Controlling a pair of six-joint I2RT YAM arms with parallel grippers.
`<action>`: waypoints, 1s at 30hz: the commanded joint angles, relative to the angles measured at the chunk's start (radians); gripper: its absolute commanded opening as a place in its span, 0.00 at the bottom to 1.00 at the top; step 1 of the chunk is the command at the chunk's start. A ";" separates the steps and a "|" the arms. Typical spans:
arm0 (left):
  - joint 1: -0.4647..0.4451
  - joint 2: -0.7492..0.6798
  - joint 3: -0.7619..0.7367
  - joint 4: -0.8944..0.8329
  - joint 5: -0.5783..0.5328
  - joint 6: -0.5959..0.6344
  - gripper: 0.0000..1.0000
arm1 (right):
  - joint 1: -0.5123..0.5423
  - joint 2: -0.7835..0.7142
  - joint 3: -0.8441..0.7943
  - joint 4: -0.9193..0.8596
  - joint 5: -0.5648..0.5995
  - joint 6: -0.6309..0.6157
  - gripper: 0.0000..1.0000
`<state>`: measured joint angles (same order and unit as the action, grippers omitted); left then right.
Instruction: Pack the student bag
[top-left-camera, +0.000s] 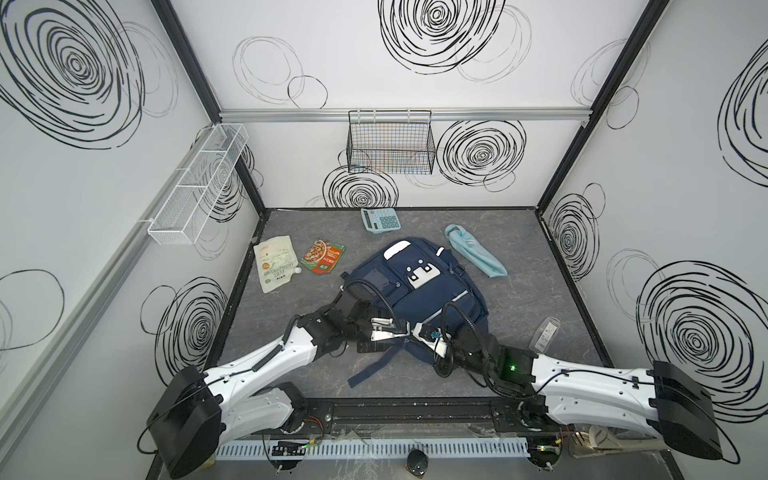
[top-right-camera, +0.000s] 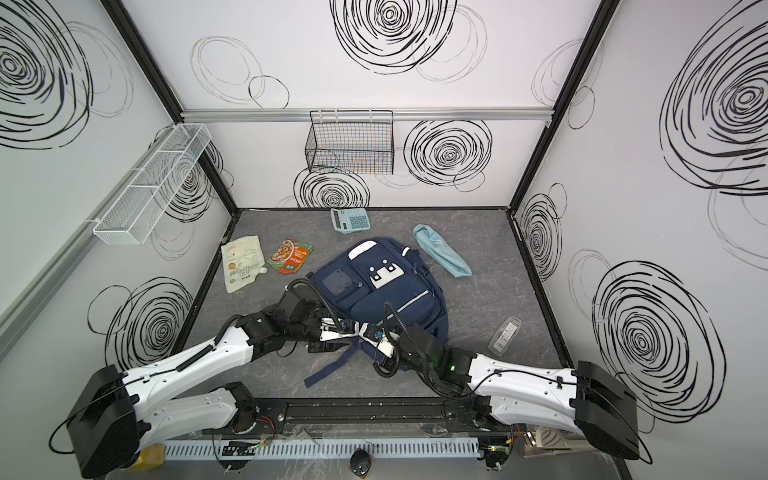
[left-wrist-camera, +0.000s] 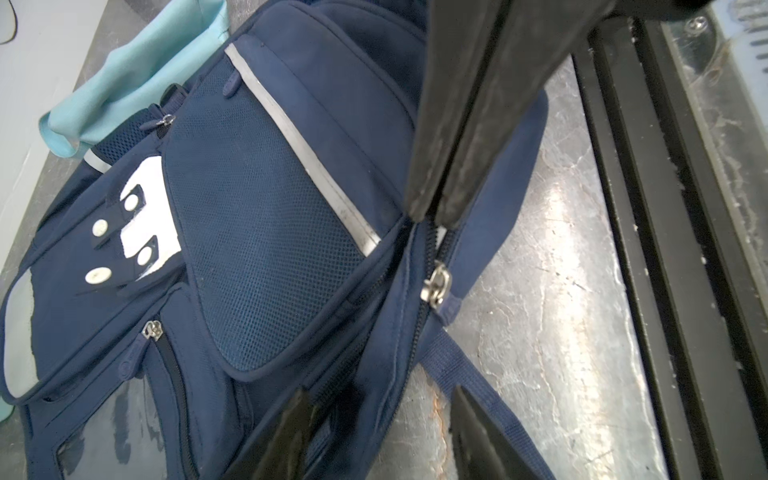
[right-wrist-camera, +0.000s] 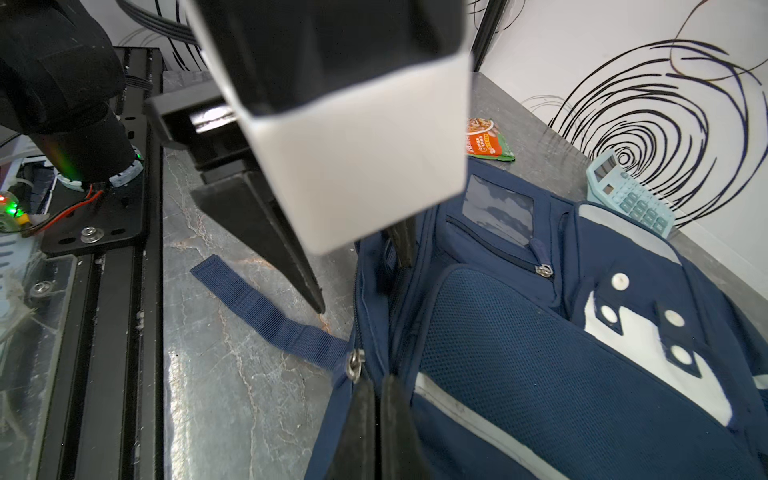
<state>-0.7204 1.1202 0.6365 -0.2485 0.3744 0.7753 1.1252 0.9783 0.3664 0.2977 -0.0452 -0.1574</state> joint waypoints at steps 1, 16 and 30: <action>-0.012 0.011 -0.024 0.082 0.002 0.014 0.48 | -0.004 -0.033 0.005 0.107 -0.010 -0.004 0.00; -0.037 0.073 -0.041 0.058 0.005 0.010 0.37 | -0.013 -0.014 0.011 0.116 -0.009 -0.001 0.00; 0.022 -0.034 0.008 0.195 0.053 -0.210 0.00 | -0.015 -0.018 0.075 0.063 0.086 0.088 0.54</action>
<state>-0.7349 1.1500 0.6003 -0.1780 0.3565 0.7002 1.1137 0.9787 0.3805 0.3176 -0.0086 -0.1257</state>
